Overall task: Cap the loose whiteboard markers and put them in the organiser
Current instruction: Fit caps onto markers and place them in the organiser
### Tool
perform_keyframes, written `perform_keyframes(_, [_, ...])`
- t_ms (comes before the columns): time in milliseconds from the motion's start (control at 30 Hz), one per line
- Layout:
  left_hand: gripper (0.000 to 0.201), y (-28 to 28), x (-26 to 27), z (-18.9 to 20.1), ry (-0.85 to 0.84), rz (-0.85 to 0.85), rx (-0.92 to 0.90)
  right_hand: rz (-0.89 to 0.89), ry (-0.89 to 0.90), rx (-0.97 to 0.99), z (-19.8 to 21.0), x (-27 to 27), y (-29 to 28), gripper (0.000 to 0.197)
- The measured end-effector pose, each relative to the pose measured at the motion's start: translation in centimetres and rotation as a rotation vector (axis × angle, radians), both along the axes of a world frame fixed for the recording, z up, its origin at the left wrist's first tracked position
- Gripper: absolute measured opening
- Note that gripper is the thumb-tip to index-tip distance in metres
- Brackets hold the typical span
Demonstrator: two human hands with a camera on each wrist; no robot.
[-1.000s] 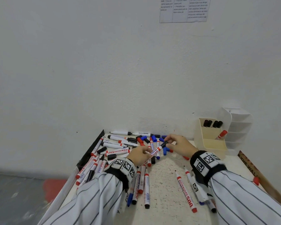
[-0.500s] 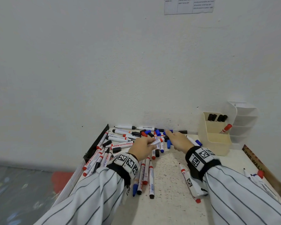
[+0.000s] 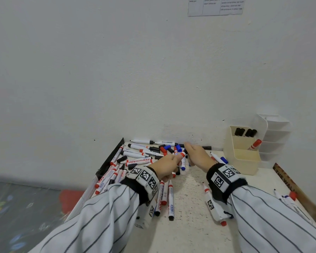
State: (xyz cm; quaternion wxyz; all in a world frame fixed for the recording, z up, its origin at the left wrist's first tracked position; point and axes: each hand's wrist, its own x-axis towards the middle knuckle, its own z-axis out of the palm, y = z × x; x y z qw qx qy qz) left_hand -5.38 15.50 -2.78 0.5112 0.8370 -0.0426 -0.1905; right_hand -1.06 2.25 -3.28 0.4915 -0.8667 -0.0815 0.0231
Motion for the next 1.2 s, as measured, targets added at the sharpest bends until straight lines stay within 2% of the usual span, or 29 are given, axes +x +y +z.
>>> perform_keyframes(67, [0.040, 0.1, -0.1, 0.2, 0.095, 0.002, -0.111, 0.043, -0.004, 0.025, -0.1, 0.0, -0.2, 0.038])
perform_keyframes(167, [0.041, 0.2, 0.1, 0.1, 0.133, -0.009, -0.146, 0.081, 0.002, 0.038, -0.2, -0.1, -0.5, 0.039])
perform_keyframes(267, [0.040, 0.3, 0.2, -0.2, 0.106, -0.001, -0.115, 0.089, -0.015, -0.008, -0.2, -0.1, -0.6, 0.040])
perform_keyframes(367, [0.039, 0.3, 0.3, -0.8, 0.002, 0.002, -0.044, 0.104, -0.059, -0.131, 0.2, 0.3, -0.8, 0.040])
perform_keyframes(467, [0.048, 1.0, 0.4, -1.0, -0.122, 0.002, 0.161, 0.100, -0.103, -0.226, 0.6, 1.1, -1.5, 0.038])
perform_keyframes(533, [0.040, 2.0, 0.7, -1.3, -0.163, 0.054, 0.329, 0.022, -0.134, -0.200, 0.7, 1.7, -2.2, 0.036])
perform_keyframes(633, [0.031, 3.3, 0.5, -1.8, -0.096, 0.076, 0.680, -0.101, -0.187, -0.119, 0.6, 2.3, -3.2, 0.032])
perform_keyframes(733, [0.039, 3.4, -0.3, -2.5, -0.026, -0.071, 0.959, -0.179, -0.215, -0.031, 0.2, 2.7, -4.0, 0.028])
perform_keyframes(900, [0.030, 2.9, -0.7, -2.4, 0.016, -0.277, 0.909, -0.292, -0.267, 0.017, 0.0, 2.9, -4.8, 0.025])
perform_keyframes(1000, [0.026, 2.8, -0.6, -2.3, 0.045, -0.336, 0.861, -0.323, -0.295, 0.015, 0.1, 3.0, -5.4, 0.024])
perform_keyframes(1100, [0.032, 2.9, -0.5, -2.5, 0.007, -0.352, 0.872, -0.332, -0.316, 0.007, 0.2, 2.9, -5.8, 0.024])
perform_keyframes(1200, [0.027, 2.9, -0.4, -2.6, -0.052, -0.417, 0.928, -0.349, -0.342, -0.021, 0.2, 3.2, -6.5, 0.023])
